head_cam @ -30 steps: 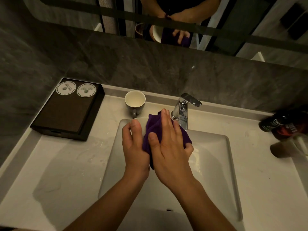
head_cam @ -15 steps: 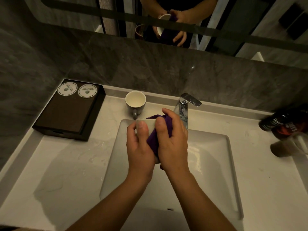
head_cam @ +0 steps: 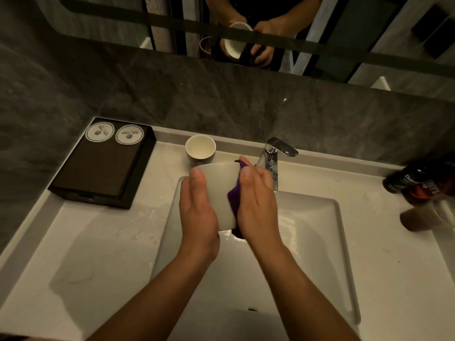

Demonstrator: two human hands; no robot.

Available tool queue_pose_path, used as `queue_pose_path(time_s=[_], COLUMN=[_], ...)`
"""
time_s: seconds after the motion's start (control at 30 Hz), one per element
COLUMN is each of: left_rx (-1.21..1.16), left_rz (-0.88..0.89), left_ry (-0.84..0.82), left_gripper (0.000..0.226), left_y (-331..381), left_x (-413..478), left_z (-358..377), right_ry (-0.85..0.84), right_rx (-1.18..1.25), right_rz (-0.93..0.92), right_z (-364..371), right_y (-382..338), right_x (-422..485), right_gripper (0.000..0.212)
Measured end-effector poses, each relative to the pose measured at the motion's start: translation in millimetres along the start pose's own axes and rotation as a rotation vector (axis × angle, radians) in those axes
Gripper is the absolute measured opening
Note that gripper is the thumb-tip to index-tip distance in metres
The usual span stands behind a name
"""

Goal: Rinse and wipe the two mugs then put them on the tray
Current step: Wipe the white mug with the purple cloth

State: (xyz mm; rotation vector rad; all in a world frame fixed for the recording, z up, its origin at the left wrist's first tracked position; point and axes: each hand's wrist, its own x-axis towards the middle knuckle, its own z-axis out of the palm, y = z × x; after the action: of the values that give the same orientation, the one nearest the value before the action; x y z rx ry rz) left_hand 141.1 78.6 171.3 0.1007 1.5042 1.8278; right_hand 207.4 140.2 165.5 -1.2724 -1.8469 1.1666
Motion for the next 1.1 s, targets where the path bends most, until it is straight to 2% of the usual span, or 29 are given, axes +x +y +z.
queue_pose_path(time_s=[0.07, 0.17, 0.27, 0.37, 0.47, 0.53, 0.6, 0.67, 0.8, 0.87, 0.97, 1.1], left_rx=[0.038, -0.008, -0.069, -0.071, 0.020, 0.052, 0.082, 0.002, -0.174, -0.183, -0.214, -0.174], left_rz=[-0.008, -0.125, -0.220, -0.277, -0.251, -0.214, -0.176, -0.197, -0.289, -0.269, -0.241, -0.207], left_ry=[-0.004, 0.002, -0.024, -0.094, -0.101, -0.125, -0.143, -0.136, -0.184, -0.217, -0.267, -0.249], left_gripper=[0.053, 0.054, 0.053, 0.054, 0.046, 0.039, 0.057, 0.068, 0.067, 0.064, 0.055, 0.048], left_y=[3, 10, 12, 9, 8, 8, 7, 5, 5, 6, 8, 10], left_x=[-1, 5, 12, 15, 19, 19, 15, 14, 15, 14, 12, 15], left_z=[0, 3, 1, 0, 1, 3, 7, 7, 5, 4, 4, 2], right_ry=[0.038, 0.101, 0.167, 0.251, 0.310, 0.301, 0.281, 0.256, 0.162, 0.094, 0.070, 0.041], right_rx=[0.068, 0.196, 0.337, 0.363, 0.319, 0.262, 0.220, 0.204, 0.341, 0.304, 0.227, 0.389], right_rz=[0.045, 0.095, 0.144, 0.148, 0.061, -0.029, -0.116, -0.190, -0.196, -0.201, -0.198, -0.207], right_z=[-4, -2, 3, -1, -5, -4, 4, 13, 17, 13, 7, 1], right_y=[1, 2, 3, 4, 5, 5, 8, 12, 11, 8, 12, 10], right_x=[7, -1, -11, -11, -9, -12, -20, -31, -39, -33, -20, -24], right_gripper=[0.040, 0.029, 0.032, 0.027, 0.030, 0.037, 0.046, 0.049, 0.044, 0.040, 0.045, 0.054])
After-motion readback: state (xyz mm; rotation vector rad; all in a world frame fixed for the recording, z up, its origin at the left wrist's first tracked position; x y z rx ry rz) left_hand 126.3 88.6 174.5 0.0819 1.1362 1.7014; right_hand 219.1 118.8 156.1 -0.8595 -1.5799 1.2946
